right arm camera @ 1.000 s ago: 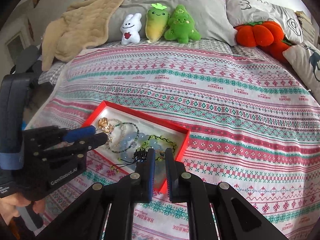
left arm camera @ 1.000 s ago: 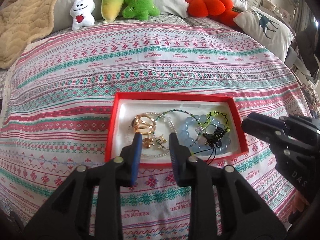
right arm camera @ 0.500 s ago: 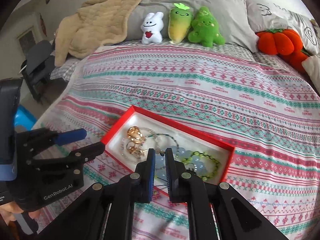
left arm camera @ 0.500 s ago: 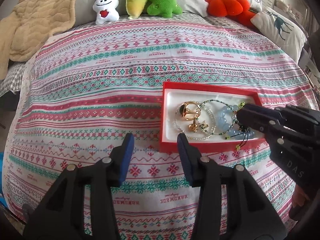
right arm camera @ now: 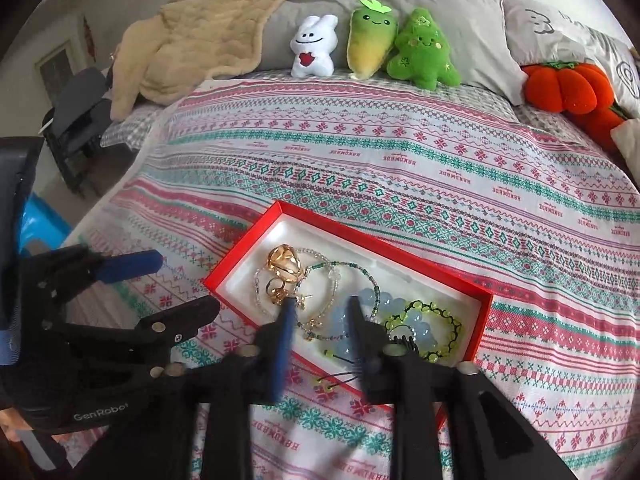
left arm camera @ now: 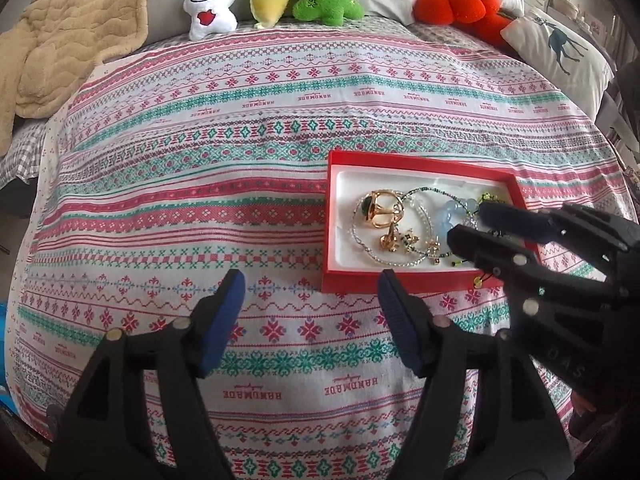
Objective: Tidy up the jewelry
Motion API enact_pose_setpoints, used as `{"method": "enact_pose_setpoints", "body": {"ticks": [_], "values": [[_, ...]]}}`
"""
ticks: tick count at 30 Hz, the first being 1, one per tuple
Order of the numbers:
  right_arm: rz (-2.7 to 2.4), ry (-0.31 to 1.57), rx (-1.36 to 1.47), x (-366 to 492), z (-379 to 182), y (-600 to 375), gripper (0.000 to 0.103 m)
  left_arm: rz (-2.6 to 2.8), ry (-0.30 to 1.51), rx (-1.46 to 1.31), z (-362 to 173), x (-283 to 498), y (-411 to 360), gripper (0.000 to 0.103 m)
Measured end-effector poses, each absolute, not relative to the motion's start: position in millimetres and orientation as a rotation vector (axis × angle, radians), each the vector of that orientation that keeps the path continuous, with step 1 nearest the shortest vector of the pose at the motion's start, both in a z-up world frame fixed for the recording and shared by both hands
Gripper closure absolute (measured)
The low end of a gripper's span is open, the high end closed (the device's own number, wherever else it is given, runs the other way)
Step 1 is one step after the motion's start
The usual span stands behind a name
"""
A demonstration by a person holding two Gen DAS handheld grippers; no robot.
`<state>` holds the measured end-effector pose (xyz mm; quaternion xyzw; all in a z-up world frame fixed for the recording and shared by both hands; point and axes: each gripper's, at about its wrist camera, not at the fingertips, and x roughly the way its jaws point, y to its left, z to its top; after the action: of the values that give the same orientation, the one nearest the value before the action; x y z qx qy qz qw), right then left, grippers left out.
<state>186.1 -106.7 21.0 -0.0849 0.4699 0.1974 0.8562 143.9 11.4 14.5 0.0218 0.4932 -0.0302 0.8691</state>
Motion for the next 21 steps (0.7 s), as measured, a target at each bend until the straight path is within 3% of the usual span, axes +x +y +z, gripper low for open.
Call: {"method": "enact_pose_setpoints", "body": {"ticks": [1, 8, 15, 17, 19, 21], "values": [[0.4, 0.976, -0.179, 185.1, 23.3, -108.5, 0.051, -0.059, 1.033, 0.047, 14.1, 144.5, 12.0, 0.032], [0.369, 0.952, -0.156, 173.8, 45.0, -125.2, 0.049, -0.045, 1.064, 0.036, 15.2, 140.8, 15.7, 0.025], [0.278, 0.976, -0.117, 160.7, 58.5, -148.8, 0.019, -0.017, 1.093, 0.03, 20.8, 128.9, 20.1, 0.018], [0.258, 0.981, -0.106, 155.8, 62.7, -153.9, 0.017, -0.007, 1.099, 0.029, 24.4, 123.1, 20.3, 0.014], [0.239, 0.997, -0.097, 150.0, 66.3, -158.0, 0.006, 0.005, 1.091, 0.033, 28.5, 117.0, 19.4, 0.003], [0.208, 1.011, -0.092, 144.1, 68.4, -162.5, 0.0, 0.019, 1.084, 0.044, 31.1, 110.4, 16.8, 0.001]]}}
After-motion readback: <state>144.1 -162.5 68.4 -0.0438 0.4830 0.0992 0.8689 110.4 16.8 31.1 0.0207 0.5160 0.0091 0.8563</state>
